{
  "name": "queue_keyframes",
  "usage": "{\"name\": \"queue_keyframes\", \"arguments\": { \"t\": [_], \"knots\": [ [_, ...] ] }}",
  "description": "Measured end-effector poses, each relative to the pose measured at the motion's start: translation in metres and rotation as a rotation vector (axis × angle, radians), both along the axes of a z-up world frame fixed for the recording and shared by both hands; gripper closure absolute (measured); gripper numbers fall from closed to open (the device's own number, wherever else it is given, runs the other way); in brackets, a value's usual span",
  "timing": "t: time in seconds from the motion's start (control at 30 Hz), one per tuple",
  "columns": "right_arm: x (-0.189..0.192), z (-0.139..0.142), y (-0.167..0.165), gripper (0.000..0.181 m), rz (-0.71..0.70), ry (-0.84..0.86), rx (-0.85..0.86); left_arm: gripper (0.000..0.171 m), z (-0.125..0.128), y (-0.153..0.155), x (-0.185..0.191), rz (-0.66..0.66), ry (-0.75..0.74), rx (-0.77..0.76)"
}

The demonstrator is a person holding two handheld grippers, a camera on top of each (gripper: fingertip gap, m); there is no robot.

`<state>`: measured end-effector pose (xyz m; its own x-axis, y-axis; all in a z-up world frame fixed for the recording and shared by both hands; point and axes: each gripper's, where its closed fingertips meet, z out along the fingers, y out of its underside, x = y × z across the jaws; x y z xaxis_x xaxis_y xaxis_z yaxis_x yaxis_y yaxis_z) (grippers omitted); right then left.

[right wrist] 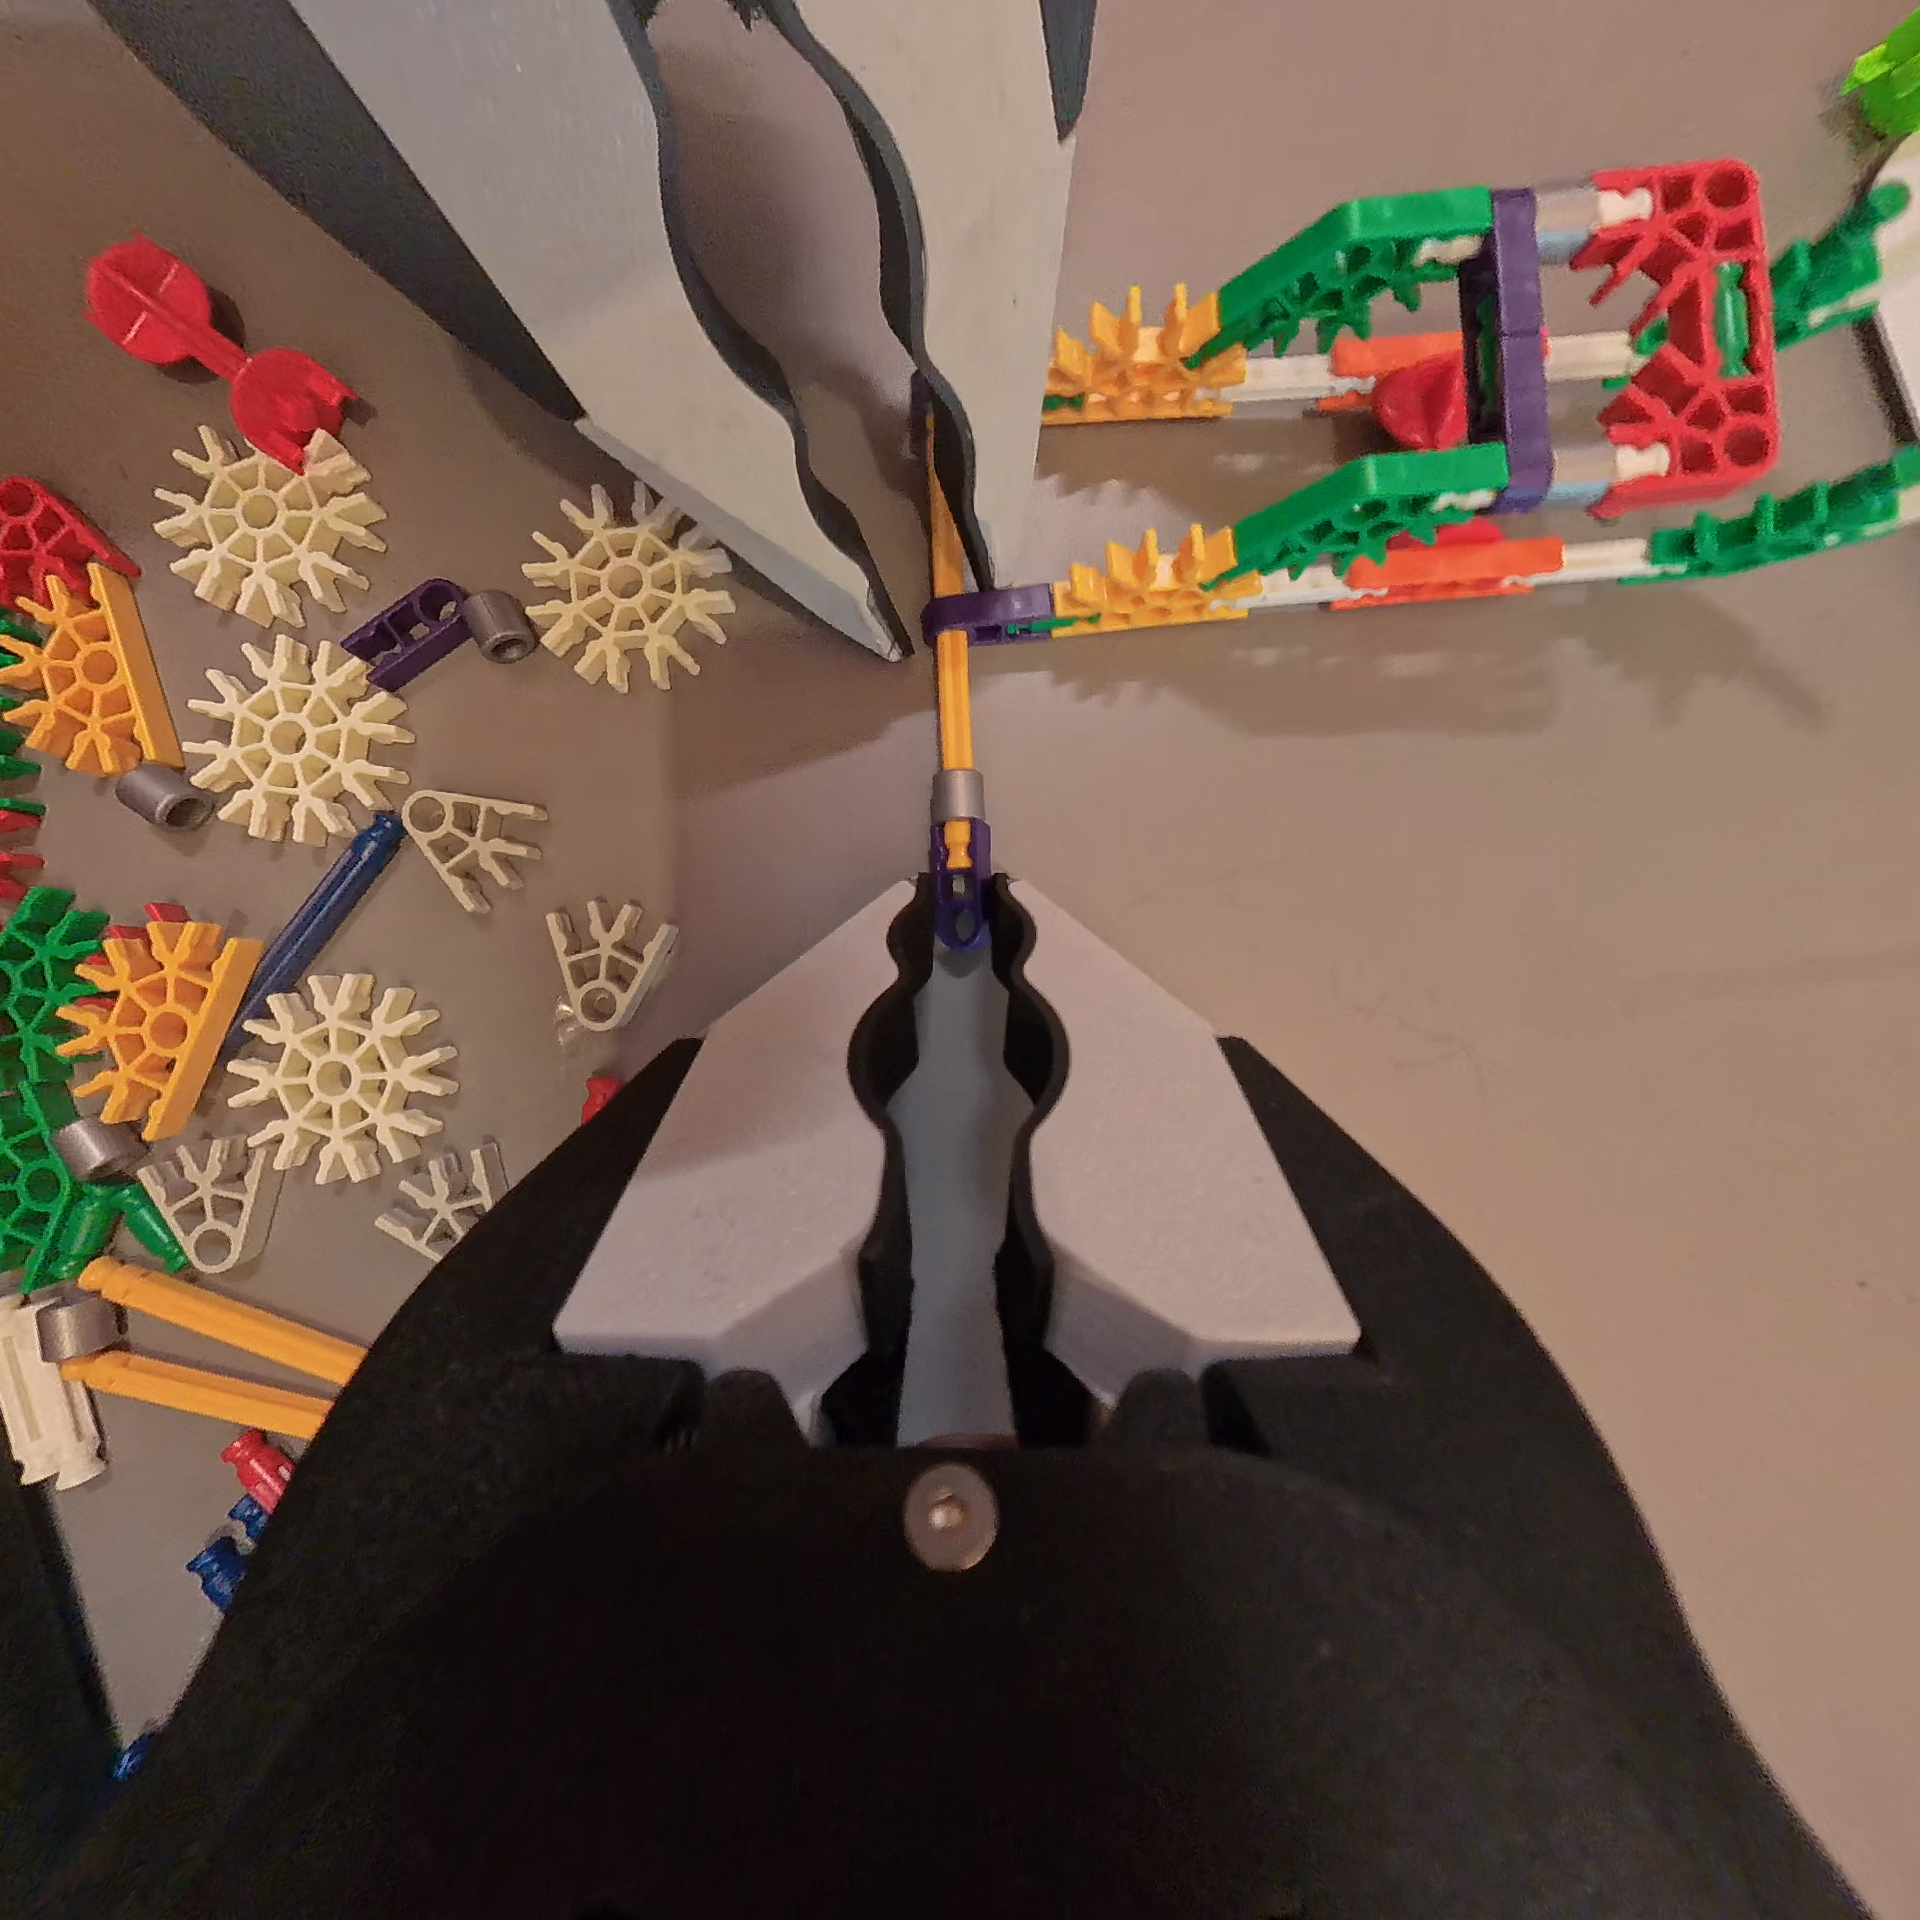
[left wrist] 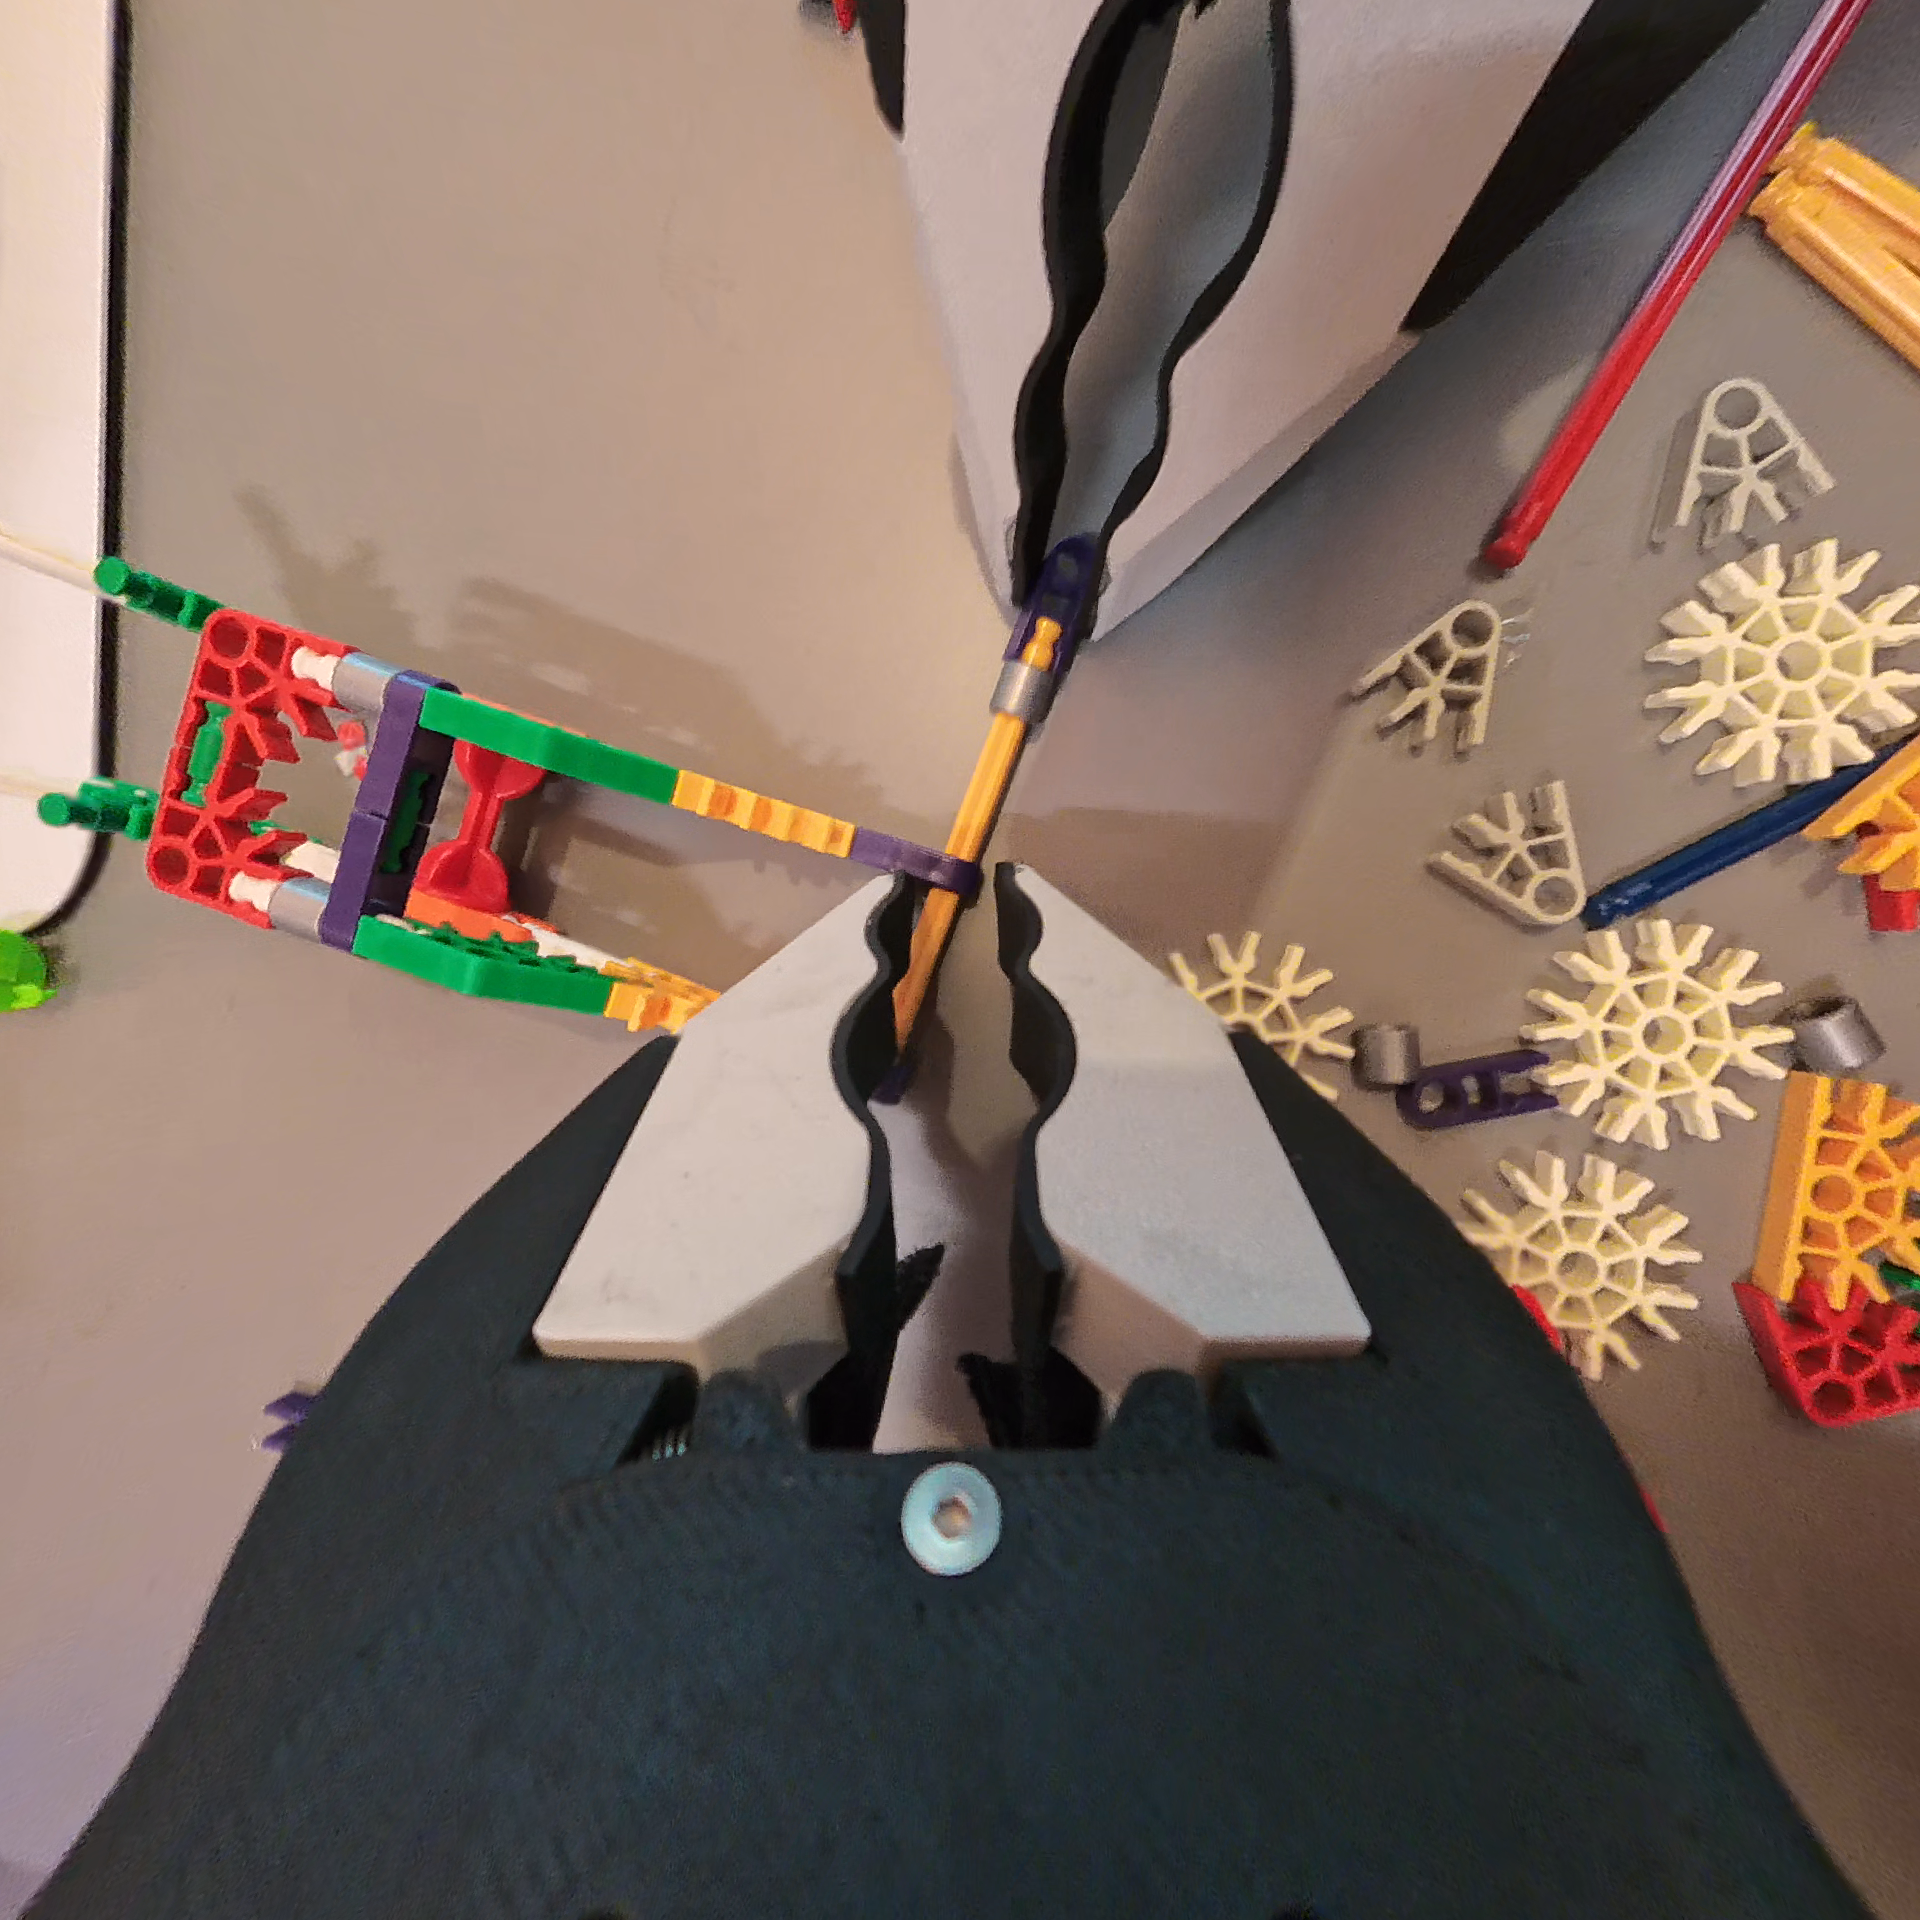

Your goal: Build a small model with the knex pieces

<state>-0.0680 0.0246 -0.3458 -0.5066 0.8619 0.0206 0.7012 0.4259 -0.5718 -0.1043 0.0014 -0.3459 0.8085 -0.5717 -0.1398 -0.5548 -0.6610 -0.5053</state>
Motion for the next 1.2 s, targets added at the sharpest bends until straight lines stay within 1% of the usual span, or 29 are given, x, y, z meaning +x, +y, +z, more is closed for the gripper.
{"name": "queue_keyframes", "arguments": {
  "t": [0.17, 0.3, 0.4, 0.43, 0.47, 0.5, 0.6, 0.63, 0.73, 0.8, 0.87, 0.93, 1.0, 1.13, 1.2],
  "knots": [
    [-0.003, 0.0, -0.002, 0.174, 0.023, 0.01, -0.003, 0.158, 0.0, 0.003, 0.013, -0.024, -0.027, 0.011],
    [-0.004, 0.0, -0.003, 0.174, 0.021, 0.009, -0.012, 0.152, 0.001, 0.004, 0.017, -0.027, -0.038, 0.016],
    [-0.005, 0.0, -0.003, 0.174, 0.011, 0.016, -0.019, 0.15, 0.014, 0.0, 0.006, 0.016, -0.066, 0.054],
    [-0.005, 0.0, -0.003, 0.169, 0.005, 0.019, -0.026, 0.148, 0.019, -0.001, 0.0, 0.039, -0.077, 0.065],
    [-0.004, 0.0, -0.003, 0.16, -0.001, 0.019, -0.034, 0.146, 0.022, -0.004, -0.007, 0.058, -0.078, 0.077],
    [-0.004, 0.001, -0.003, 0.158, -0.006, 0.019, -0.04, 0.145, 0.025, -0.007, -0.014, 0.077, -0.078, 0.08],
    [0.001, 0.004, -0.001, 0.153, -0.02, 0.024, -0.039, 0.134, 0.025, -0.018, -0.032, 0.127, -0.087, 0.058],
    [0.004, 0.005, 0.001, 0.153, -0.025, 0.022, -0.041, 0.133, 0.022, -0.022, -0.035, 0.132, -0.094, 0.041],
    [0.012, 0.002, 0.007, 0.156, -0.048, 0.0, -0.039, 0.134, 0.017, -0.029, -0.039, 0.127, -0.095, 0.013],
    [0.015, 0.0, 0.009, 0.165, -0.053, -0.006, -0.04, 0.137, 0.014, -0.029, -0.036, 0.102, -0.094, 0.006],
    [0.014, 0.0, 0.008, 0.17, -0.054, -0.004, -0.051, 0.141, 0.01, -0.027, -0.031, 0.073, -0.088, -0.002],
    [0.011, -0.001, 0.005, 0.181, -0.05, -0.002, -0.059, 0.145, 0.008, -0.023, -0.026, 0.048, -0.086, -0.005],
    [0.007, -0.001, 0.002, 0.181, -0.047, 0.0, -0.058, 0.147, 0.005, -0.019, -0.024, 0.029, -0.078, -0.007],
    [0.001, -0.001, -0.001, 0.181, -0.044, 0.004, -0.062, 0.158, 0.001, -0.015, -0.019, -0.01, -0.081, -0.022],
    [-0.001, -0.001, -0.002, 0.181, -0.043, 0.002, -0.06, 0.157, 0.001, -0.013, -0.018, -0.013, -0.078, -0.02]
  ]
}}
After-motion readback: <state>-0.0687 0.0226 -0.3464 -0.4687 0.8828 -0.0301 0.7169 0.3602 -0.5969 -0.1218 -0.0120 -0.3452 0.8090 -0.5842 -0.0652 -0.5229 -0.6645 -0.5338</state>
